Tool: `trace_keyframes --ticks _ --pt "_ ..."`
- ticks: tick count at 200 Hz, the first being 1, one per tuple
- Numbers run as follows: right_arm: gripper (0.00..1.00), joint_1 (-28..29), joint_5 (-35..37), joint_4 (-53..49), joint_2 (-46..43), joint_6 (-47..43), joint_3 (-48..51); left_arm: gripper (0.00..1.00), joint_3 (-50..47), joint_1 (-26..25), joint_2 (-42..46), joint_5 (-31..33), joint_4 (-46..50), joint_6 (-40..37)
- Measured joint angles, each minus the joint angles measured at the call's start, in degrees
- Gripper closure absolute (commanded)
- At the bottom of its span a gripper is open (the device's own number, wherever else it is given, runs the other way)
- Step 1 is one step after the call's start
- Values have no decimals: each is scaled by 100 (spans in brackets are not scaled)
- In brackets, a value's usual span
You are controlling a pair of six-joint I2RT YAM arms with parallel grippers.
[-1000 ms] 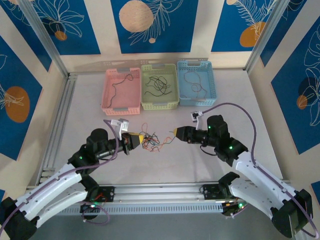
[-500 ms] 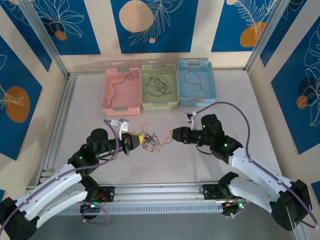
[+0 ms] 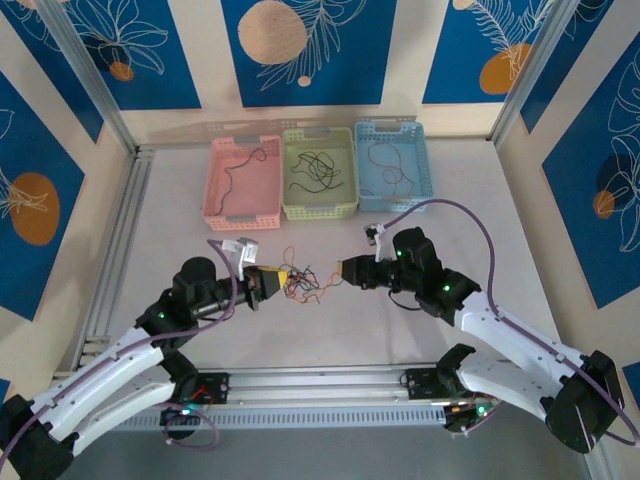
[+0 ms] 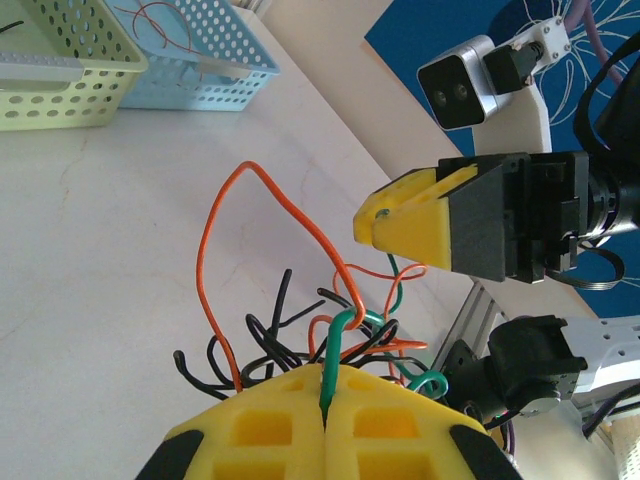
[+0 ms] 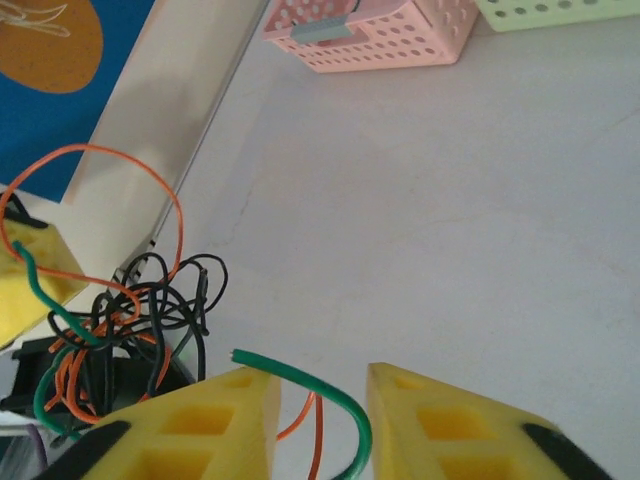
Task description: Untangle the cables
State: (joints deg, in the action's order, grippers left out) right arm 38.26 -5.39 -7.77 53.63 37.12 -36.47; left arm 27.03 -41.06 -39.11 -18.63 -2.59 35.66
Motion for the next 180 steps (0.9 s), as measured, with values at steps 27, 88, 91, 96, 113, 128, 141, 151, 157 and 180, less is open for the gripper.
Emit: trace_keyframes --ticks 27,88,91,96,113,128,141,151,157,180 --pt "94 66 188 -33 111 -92 -85 100 2 0 0 0 4 0" --pt "100 131 719 0 -52 348 -142 100 0 0 39 11 35 0" --pt "100 120 730 20 -83 411 -140 100 0 0 50 15 37 2" --pt "100 103 743 50 -129 496 -140 100 0 0 74 31 37 2" --pt "100 -13 754 184 -317 949 -131 100 -33 0 151 96 13 9" --pt "100 -144 710 358 -474 1401 -74 100 -101 0 203 166 -37 50" --pt "100 -262 614 533 -601 1838 35 100 -181 0 232 221 -133 107" --pt "100 -337 538 612 -684 2168 107 100 -240 0 238 243 -201 160" --pt "100 -367 505 662 -721 2332 138 100 -273 0 243 254 -234 177" --pt "100 -481 356 837 -866 2999 243 100 -382 0 286 282 -348 245"
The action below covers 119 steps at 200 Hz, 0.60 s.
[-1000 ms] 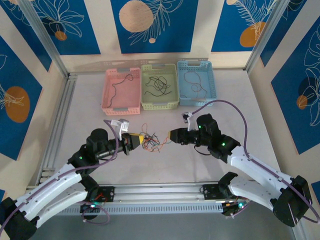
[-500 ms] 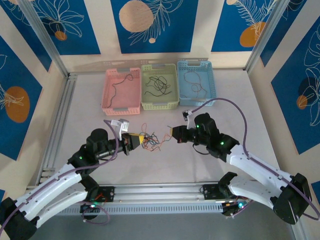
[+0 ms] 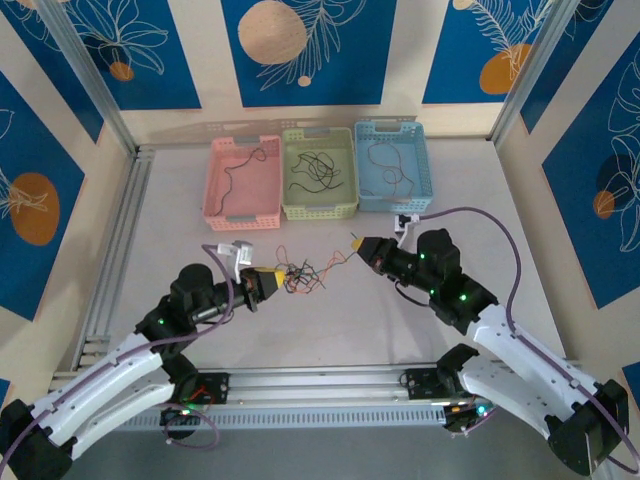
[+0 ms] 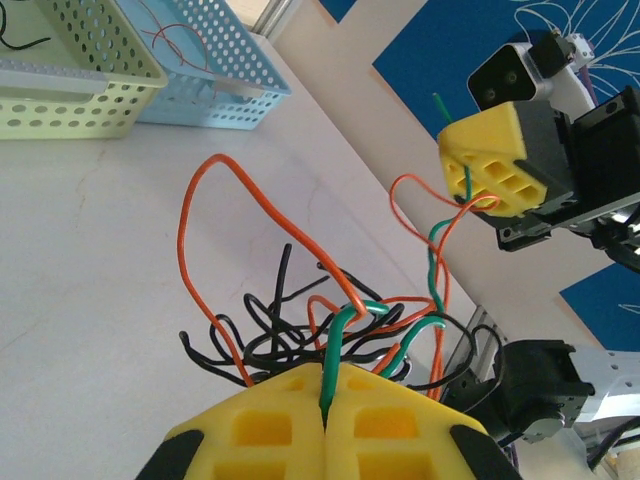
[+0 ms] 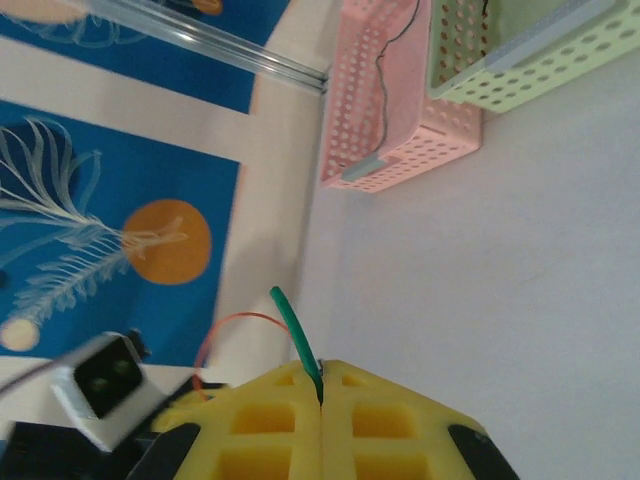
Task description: Untangle the cables
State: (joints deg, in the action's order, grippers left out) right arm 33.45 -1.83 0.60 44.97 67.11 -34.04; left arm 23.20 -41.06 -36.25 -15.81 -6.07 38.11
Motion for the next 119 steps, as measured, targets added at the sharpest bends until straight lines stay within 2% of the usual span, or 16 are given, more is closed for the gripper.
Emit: trace_keyframes --ticks 50,101,109,119 --pt "100 -199 -315 306 -72 907 210 100 -107 0 63 7 -173 87" --pt "100 -199 -332 173 -133 761 188 100 -129 0 63 7 -208 103" --pt "100 -199 -330 76 -131 625 144 91 -129 -2 63 7 -205 103" --pt "100 -199 -319 -74 -131 393 52 71 -129 0 61 4 -205 85"
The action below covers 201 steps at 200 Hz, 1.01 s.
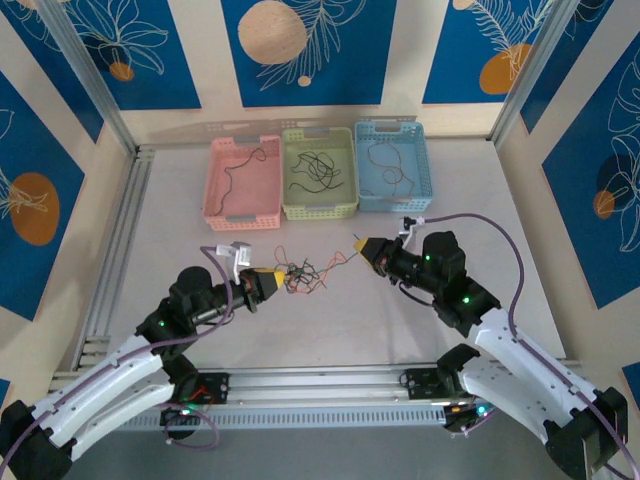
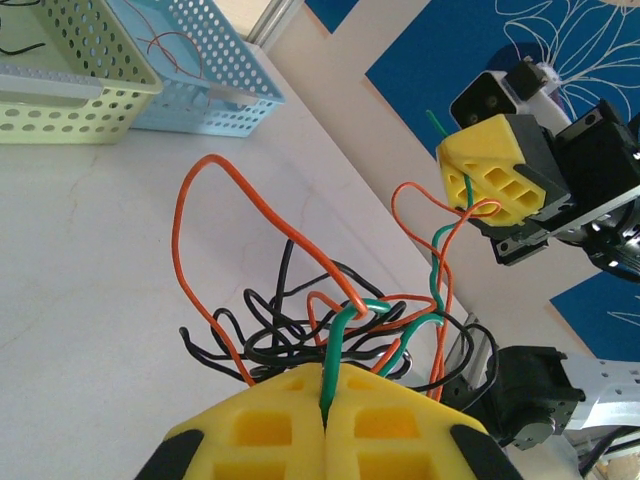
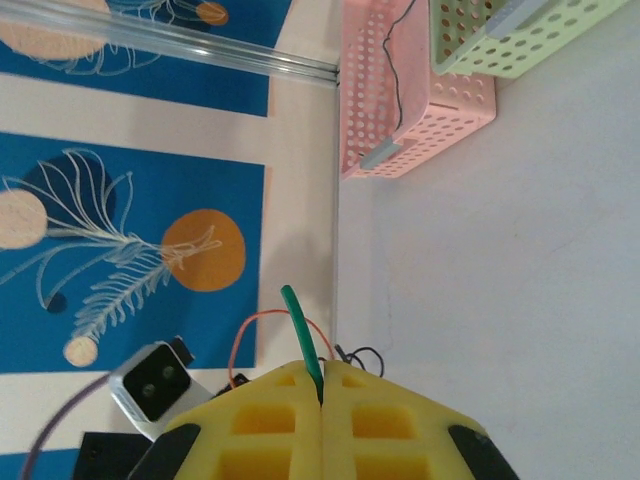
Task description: Untangle the cables
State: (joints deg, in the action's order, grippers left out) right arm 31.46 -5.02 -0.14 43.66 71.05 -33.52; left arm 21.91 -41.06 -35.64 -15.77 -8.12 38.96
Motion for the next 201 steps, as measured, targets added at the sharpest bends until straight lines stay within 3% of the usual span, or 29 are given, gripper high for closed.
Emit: trace_keyframes --ticks 15,38,78,106,145,201 --pt "100 -85 232 -153 0 -389 -199 48 0 0 13 81 170 -26" --pt "100 -210 514 -313 -7 -990 -476 35 35 0 50 195 610 -33" --pt "100 -214 588 -555 4 -1725 -527 31 658 0 334 498 1663 -291" --pt "100 -214 479 -597 136 -2059 -538 33 1303 0 181 326 2011 -595" --pt "100 -225 186 -739 494 -2269 -573 33 2691 -42 -1259 -442 2581 -1464" --pt "100 -225 -282 -859 619 -2306 -726 28 4068 -407 -3161 -566 3298 -3032"
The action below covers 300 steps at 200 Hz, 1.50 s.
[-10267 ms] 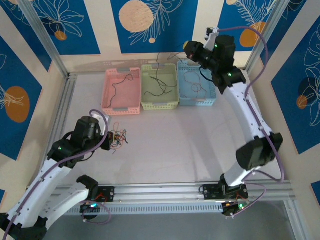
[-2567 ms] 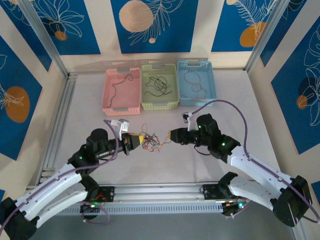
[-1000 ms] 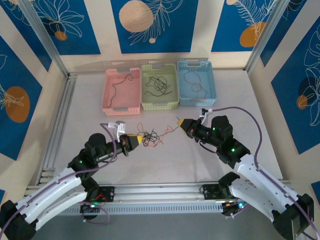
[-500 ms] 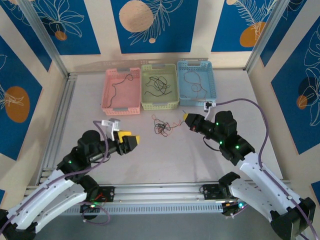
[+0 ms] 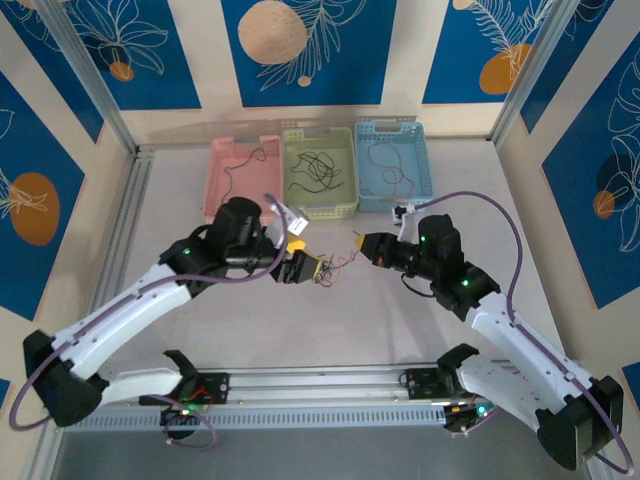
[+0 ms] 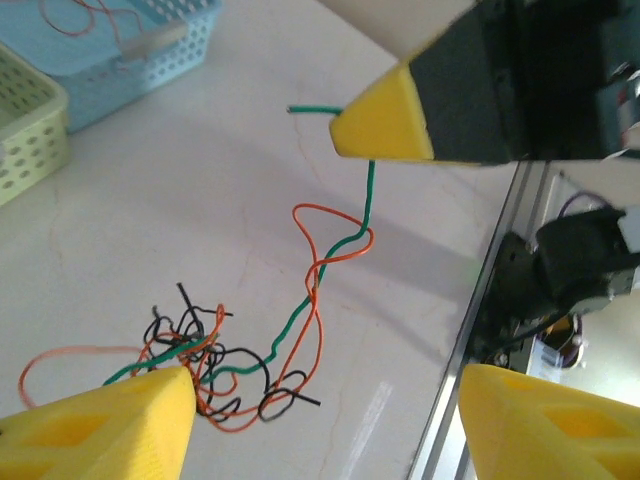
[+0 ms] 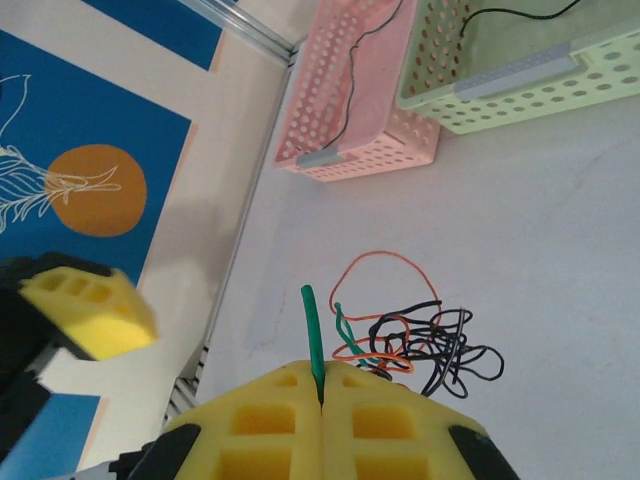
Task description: Untangle the cables
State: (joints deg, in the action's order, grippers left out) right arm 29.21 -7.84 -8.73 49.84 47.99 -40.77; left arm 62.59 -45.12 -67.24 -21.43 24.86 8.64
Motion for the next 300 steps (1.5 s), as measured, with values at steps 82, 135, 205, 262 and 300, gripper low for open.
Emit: trace_keyframes --ticks 82,135,205,262,300 --pt "100 0 -516 -146 63 0 -199 42 662 -452 -1462 26 116 -1152" --pt "100 0 -608 -168 63 0 -199 67 669 -455 -1502 -35 -44 -1193" --pt "100 -2 -616 -236 63 0 -199 100 568 -457 -1499 -238 -479 -1021" --pt "100 -87 -234 -334 44 -208 -92 100 -111 -457 -734 188 -968 -588" --pt "100 -881 302 -334 61 -306 564 100 -566 -466 540 732 -1145 -33"
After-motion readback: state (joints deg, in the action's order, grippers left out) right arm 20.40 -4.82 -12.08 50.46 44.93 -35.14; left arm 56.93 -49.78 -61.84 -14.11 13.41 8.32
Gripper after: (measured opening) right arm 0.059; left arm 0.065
